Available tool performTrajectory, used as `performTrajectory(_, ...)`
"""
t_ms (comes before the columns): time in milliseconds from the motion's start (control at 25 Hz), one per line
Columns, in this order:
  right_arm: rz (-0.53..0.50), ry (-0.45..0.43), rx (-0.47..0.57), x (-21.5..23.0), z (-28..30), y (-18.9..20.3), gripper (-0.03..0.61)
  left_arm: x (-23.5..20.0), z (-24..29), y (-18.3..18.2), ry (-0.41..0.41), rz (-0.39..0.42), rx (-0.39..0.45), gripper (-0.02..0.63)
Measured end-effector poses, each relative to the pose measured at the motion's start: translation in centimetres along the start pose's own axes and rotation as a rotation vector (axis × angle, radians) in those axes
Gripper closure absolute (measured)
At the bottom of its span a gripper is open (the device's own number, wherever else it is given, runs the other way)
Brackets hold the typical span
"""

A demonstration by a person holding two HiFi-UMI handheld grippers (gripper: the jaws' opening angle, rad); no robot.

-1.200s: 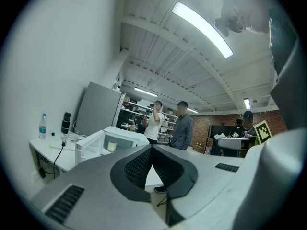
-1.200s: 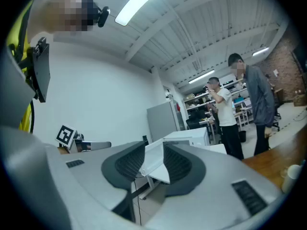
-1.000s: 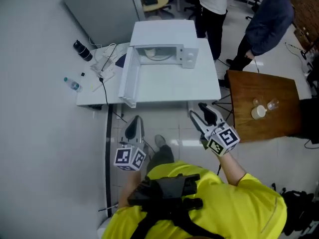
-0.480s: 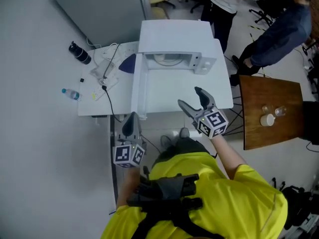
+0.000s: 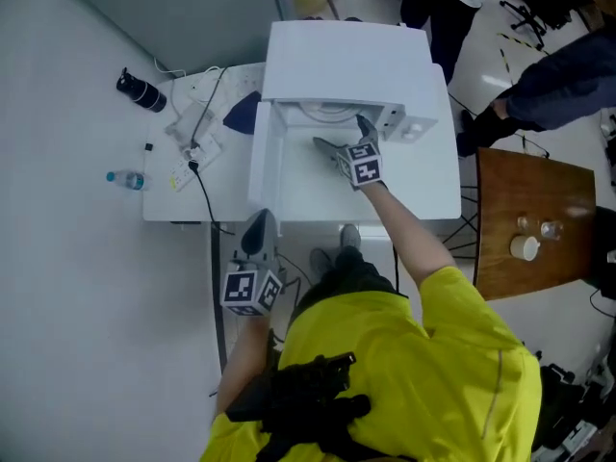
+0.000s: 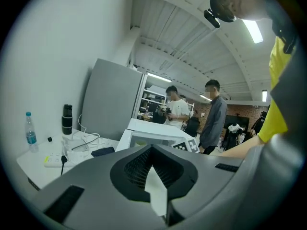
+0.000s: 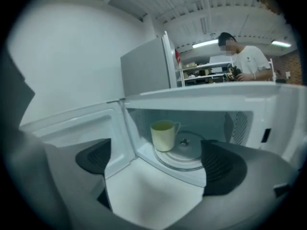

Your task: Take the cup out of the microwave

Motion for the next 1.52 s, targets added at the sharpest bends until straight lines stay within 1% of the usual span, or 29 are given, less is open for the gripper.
performTrajectory(40,0.007,0.008,-0.01,0.6,1.8,-0.3,-0.026,-0.3,0.7,0.0,0.003,-0.004,-0.011,0.621)
performTrajectory(280,-0.049,0.009,-0.005,1.6,10.1,-2.5,-0.019,-0.9,4.4,-0.2,-0.005,-0.009,-0.045,0.621)
performTrajectory(440,-0.085,0.036,-0.002,2.5,13.9,-3.6,-0.006,-0.5,6.2,-0.5,0.004,-0.006,-0.1,0.621)
performTrajectory(560,-0.122,0.03,-0.019,2.1,15.5,-5.1,-0.005,-0.5,6.8,-0.9,0.004,-0.009,-0.061,0.621)
performTrajectory(680,-0.109,0.028,-0.038,2.1,16.9,-5.8,-0.005,-0.6,7.3,-1.2,-0.002,-0.03,-0.06,0.621)
performTrajectory(720,-0.115,0.036,-0.038,2.1,17.2,-5.9,0.038,-0.6,7.5,-1.3,-0.003,-0.035,-0.064,0.621)
performTrajectory(760,-0.127,0.045,-0.036,2.1,17.4,-6.0,0.098,-0.8,7.6,-1.4,-0.003,-0.039,-0.068,0.621)
performTrajectory(800,-0.138,0.053,-0.035,2.0,17.5,-6.2,0.116,-0.9,7.7,-1.4,-0.004,-0.042,-0.07,0.621)
performTrajectory(880,-0.146,0.057,-0.038,1.9,17.6,-6.4,0.12,-1.3,7.9,-1.6,-0.01,-0.047,-0.069,0.621)
performTrajectory(960,-0.153,0.049,-0.039,1.6,17.1,-6.4,0.121,-1.5,8.2,-1.9,-0.014,-0.048,-0.069,0.621)
performTrajectory(1040,-0.167,0.034,-0.017,1.1,15.8,-5.8,0.121,-1.4,8.4,-2.2,-0.01,-0.043,-0.067,0.621)
performTrajectory(1120,-0.184,0.01,0.013,0.0,13.6,-4.6,0.121,-1.4,8.6,-2.6,-0.003,-0.034,-0.067,0.621)
performTrajectory(1200,-0.188,-0.032,0.024,-1.8,10.7,-3.0,0.121,-1.3,9.0,-2.8,0.009,-0.022,-0.073,0.621)
performTrajectory(1320,-0.16,-0.092,0.018,-4.4,5.5,0.5,0.121,-0.7,10.0,-3.0,0.034,0.005,-0.081,0.621)
performTrajectory(1400,-0.131,-0.117,0.001,-5.6,2.0,3.3,0.121,0.0,10.8,-2.8,0.058,0.028,-0.093,0.621)
performTrajectory(1480,-0.089,-0.109,-0.02,-5.4,-1.3,6.4,0.121,1.1,11.8,-2.4,0.093,0.053,-0.114,0.621)
performTrajectory(1520,-0.063,-0.087,-0.033,-4.7,-2.6,8.0,0.121,1.8,12.3,-2.2,0.114,0.063,-0.127,0.621)
Point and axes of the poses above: the fingertips, and each gripper's own axes: z forward along the fingers, x to its right, y out of its underside, the point moved 8 cm from there along -z, backward along the fingers, and after that the axes turned 15 degrees about -x, right-handed, at the moved point
